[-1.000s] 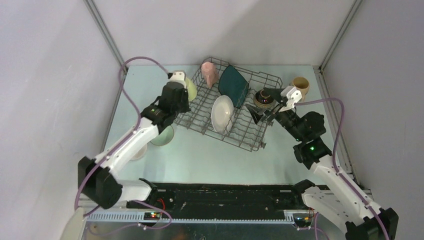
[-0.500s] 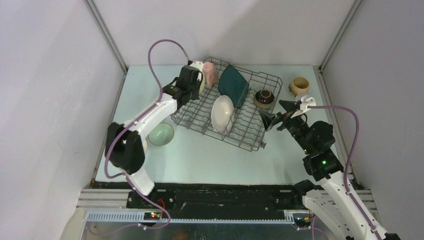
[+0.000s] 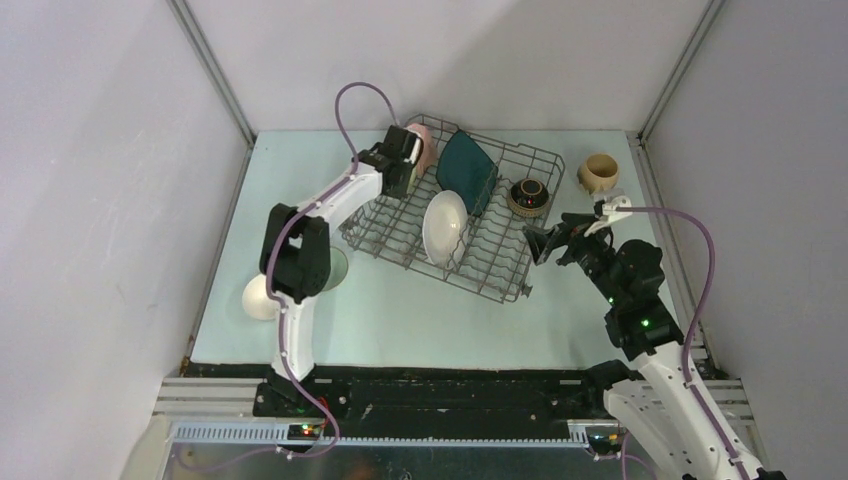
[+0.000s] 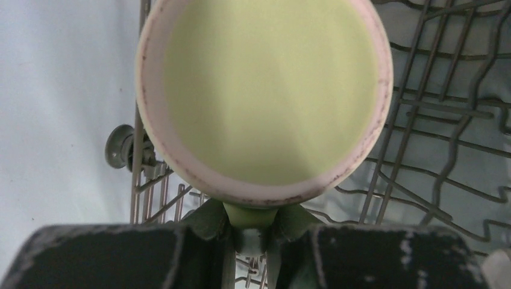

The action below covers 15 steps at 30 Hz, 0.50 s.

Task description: Load the mixed dishes into the dish rack

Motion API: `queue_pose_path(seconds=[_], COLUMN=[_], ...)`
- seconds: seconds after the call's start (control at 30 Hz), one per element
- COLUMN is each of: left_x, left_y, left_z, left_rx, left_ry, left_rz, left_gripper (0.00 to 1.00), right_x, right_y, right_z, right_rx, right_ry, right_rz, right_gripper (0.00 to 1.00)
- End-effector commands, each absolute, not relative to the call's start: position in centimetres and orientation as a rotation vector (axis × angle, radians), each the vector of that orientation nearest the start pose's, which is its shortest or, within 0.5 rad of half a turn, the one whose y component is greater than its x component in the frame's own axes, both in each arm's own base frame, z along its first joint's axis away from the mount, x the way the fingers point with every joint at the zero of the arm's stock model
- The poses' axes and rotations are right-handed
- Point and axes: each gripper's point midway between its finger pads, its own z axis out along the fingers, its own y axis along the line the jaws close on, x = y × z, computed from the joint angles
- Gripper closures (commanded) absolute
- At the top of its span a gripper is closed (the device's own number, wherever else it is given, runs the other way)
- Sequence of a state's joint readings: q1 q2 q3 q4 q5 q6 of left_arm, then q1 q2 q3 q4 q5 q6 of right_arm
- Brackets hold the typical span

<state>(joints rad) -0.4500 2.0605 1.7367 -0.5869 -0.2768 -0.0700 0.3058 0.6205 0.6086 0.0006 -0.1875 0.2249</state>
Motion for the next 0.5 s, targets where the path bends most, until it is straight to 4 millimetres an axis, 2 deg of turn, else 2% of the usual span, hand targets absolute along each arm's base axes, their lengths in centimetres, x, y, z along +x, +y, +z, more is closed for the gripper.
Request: queue_pose_path(seconds=[0.0,0.17,0.3,0.47], left_x=[50.9,52.0,52.5,52.8], left_y=[-18.6,-18.4,-18.4,-18.5], left_z=[13.0,10.7,9.8,8.5], left_rx=[0.329,0.320,0.326,0.334], left_ry=[2.342,2.410,2.416,2.452], left_rz=[0.083,0.073,0.066,0.043], left_gripper=[1.00,1.00,1.00,0.93], right_x=[26.7,26.9,27.5,28.0], right_y=[12.2,12.0,11.5,11.2], right_z=[28.8,28.5,27.9,27.1], right_rx=[-0.178,-0.176,-0.150,-0.099], right_ry=[1.564,1.574,1.590,1.625], right_rz=[0.572,0.559,0.537,0.546], right_gripper=[0.01,0.01,0.00,0.00])
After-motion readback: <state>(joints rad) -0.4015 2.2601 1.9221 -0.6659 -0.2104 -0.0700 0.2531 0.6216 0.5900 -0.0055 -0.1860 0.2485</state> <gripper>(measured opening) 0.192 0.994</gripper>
